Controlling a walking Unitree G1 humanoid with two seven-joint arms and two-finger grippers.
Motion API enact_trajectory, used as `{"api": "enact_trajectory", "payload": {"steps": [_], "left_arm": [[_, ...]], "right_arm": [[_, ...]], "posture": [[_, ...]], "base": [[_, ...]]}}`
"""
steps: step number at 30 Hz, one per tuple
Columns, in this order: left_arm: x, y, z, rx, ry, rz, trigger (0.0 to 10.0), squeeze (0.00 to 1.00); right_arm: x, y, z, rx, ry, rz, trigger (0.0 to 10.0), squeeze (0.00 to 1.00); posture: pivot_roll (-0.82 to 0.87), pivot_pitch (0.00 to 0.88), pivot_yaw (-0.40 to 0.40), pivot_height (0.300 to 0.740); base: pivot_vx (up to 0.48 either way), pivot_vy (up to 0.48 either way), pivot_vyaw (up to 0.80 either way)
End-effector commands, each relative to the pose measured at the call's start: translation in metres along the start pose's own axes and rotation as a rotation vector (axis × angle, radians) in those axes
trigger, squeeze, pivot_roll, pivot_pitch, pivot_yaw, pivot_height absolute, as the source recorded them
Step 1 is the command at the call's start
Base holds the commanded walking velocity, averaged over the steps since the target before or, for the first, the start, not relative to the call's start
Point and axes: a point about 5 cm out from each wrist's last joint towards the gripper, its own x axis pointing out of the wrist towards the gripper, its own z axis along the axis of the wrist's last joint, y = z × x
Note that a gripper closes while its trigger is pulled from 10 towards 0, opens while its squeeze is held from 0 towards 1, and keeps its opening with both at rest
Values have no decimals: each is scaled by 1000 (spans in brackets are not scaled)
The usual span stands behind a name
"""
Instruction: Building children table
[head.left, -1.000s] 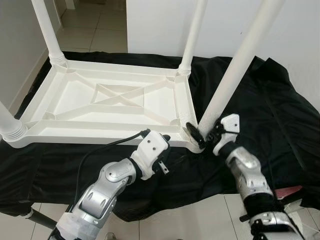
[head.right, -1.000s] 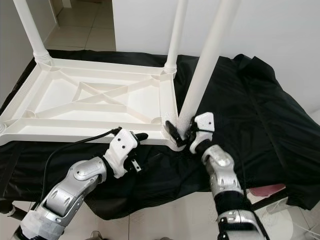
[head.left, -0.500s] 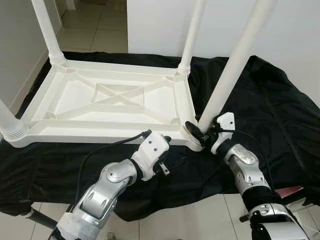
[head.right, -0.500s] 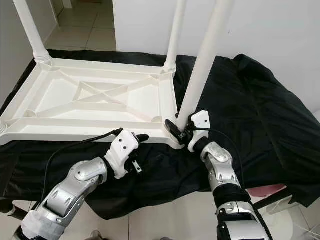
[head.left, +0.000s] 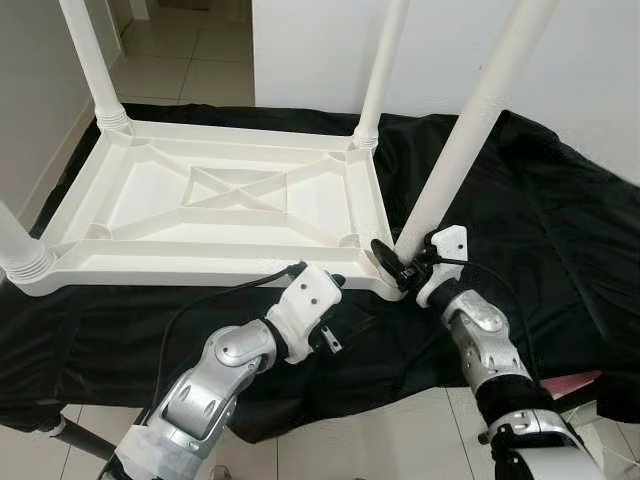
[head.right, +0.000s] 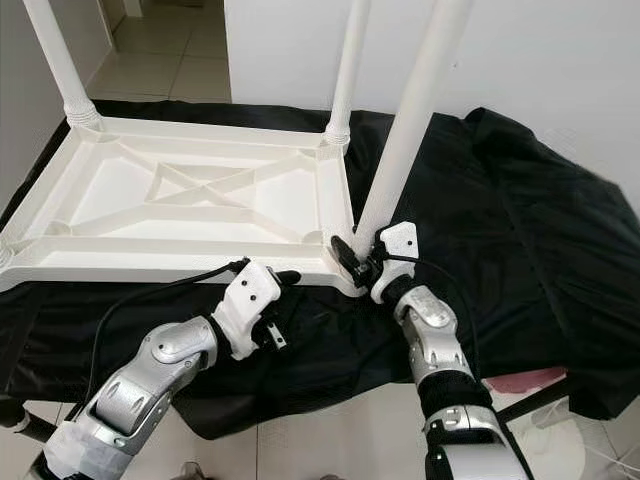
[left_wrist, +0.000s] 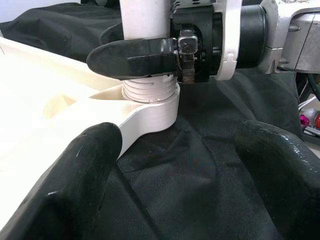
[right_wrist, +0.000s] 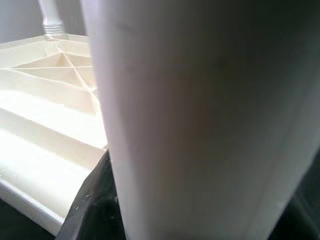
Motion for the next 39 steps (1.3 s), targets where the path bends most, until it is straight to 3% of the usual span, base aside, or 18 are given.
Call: {"api": "enact_trajectory", "payload": {"steps": [1,5,13,20,28,37,38,39], "left_arm": [[3,-8,4,15,-12,-70,10000,0],[3,-8,4,15,-12,-72,10000,0],[3,-8,3,20,-9,-80,10000,0],[3,-9,2,23,-5,-85,10000,0],[2,-7,1,31,1,-86,10000,0],[2,-8,1,30,0,-90,10000,0],[2,-8,1,31,0,-91,10000,0],[2,-8,1,32,0,-92,10000,0]], "right_arm": [[-7,3,-16,20,82,-47,10000,0],[-8,5,-16,32,76,-77,10000,0],[-11,11,-12,60,70,-266,10000,0],[-19,35,-12,75,72,-455,10000,0],[-19,49,-10,101,77,-504,10000,0],[-20,53,-4,94,53,-497,10000,27],[-20,53,-2,94,46,-497,10000,1000],[-21,53,0,87,31,-484,10000,1000]], "posture": [[32,51,-95,740],[29,49,-93,740],[28,38,-97,740],[31,31,-98,740],[34,21,-97,740],[32,17,-96,740],[32,16,-97,740],[32,16,-97,740]], "base": [[0,0,0],[0,0,0],[0,0,0],[0,0,0],[0,0,0],[0,0,0],[0,0,0],[0,0,0]]}}
